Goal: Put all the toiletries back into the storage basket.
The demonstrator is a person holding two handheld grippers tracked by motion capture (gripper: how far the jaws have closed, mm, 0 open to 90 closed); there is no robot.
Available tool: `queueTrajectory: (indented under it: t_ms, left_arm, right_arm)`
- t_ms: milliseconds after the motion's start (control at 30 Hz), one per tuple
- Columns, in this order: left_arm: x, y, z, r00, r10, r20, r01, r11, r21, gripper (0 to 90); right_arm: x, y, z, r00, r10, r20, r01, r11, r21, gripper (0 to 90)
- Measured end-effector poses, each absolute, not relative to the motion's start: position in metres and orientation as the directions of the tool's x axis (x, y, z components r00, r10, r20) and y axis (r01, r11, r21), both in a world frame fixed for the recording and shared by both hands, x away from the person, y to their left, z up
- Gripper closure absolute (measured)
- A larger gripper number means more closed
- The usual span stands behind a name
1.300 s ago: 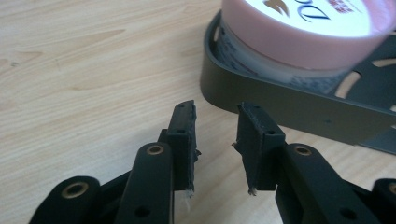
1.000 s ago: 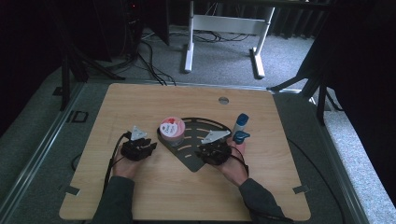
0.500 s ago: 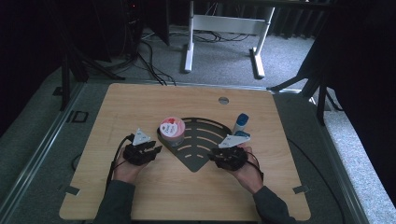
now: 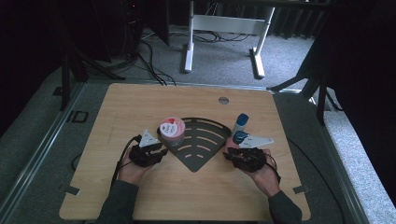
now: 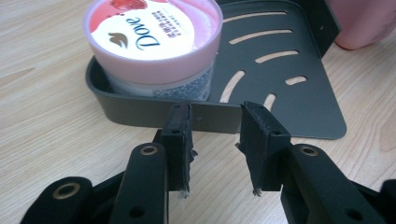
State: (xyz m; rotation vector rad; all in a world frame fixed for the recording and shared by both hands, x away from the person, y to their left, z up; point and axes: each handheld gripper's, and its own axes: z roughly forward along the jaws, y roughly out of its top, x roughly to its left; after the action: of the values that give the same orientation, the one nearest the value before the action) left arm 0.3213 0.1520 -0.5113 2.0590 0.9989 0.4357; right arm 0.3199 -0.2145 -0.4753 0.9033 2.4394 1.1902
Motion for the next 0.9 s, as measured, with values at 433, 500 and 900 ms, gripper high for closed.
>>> queueTrajectory:
  t_ms: [433, 500, 900]
  left_arm:
    - [0.322, 0.145, -0.515, 0.648, 0.761, -0.037, 0.503, -0.391, 0.771, 63.5]
    - [0.323, 0.144, -0.515, 0.653, 0.757, -0.036, 0.501, -0.396, 0.770, 63.5]
    - [0.324, 0.137, -0.516, 0.669, 0.742, -0.035, 0.495, -0.411, 0.766, 63.4]
  right_arm:
    - [0.324, -0.250, -0.466, -0.718, 0.696, 0.027, 0.435, 0.419, 0.797, 65.2]
    - [0.325, -0.255, -0.464, -0.718, 0.695, 0.039, 0.436, 0.407, 0.802, 63.5]
    - [0.340, -0.269, -0.455, -0.697, 0.716, 0.041, 0.433, 0.374, 0.820, 48.7]
